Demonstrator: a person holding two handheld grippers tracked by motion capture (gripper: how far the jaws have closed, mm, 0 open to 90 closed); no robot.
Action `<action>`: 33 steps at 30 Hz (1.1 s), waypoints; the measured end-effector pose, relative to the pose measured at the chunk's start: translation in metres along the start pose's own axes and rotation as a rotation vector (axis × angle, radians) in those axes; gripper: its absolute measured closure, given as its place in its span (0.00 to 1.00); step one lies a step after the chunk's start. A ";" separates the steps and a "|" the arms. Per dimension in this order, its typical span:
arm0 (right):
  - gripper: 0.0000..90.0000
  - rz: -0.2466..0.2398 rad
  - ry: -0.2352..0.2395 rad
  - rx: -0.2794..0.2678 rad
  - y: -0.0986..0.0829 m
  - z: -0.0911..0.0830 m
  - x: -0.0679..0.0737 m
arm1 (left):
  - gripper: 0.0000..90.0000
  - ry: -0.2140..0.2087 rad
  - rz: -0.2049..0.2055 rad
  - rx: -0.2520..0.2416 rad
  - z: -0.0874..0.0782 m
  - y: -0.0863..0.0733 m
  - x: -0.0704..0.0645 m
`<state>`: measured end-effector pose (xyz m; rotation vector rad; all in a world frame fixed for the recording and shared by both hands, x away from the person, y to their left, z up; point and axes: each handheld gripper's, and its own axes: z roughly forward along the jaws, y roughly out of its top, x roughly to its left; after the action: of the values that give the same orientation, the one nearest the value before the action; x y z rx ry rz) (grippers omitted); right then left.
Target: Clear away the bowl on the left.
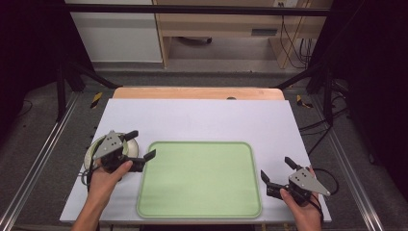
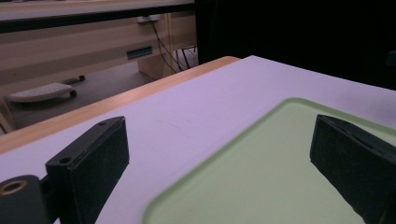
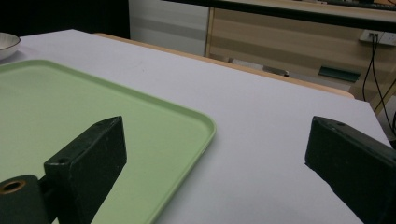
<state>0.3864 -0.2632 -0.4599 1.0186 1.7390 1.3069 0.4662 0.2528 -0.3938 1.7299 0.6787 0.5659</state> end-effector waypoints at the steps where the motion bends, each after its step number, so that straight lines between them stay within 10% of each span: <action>1: 0.06 0.010 -0.003 0.004 0.000 0.001 0.001 | 0.05 0.015 0.002 0.007 0.001 0.004 0.004; 8: 0.06 -0.016 0.003 0.014 0.002 0.005 0.006 | 0.06 0.102 0.085 0.071 -0.005 0.003 0.009; 33: 0.05 -0.016 -0.009 0.011 0.003 0.005 0.006 | 0.07 0.324 -0.113 0.102 -0.063 -0.032 0.068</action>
<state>0.3886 -0.2551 -0.4583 1.0134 1.7455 1.2828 0.4671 0.3497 -0.4073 1.6977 1.0425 0.7513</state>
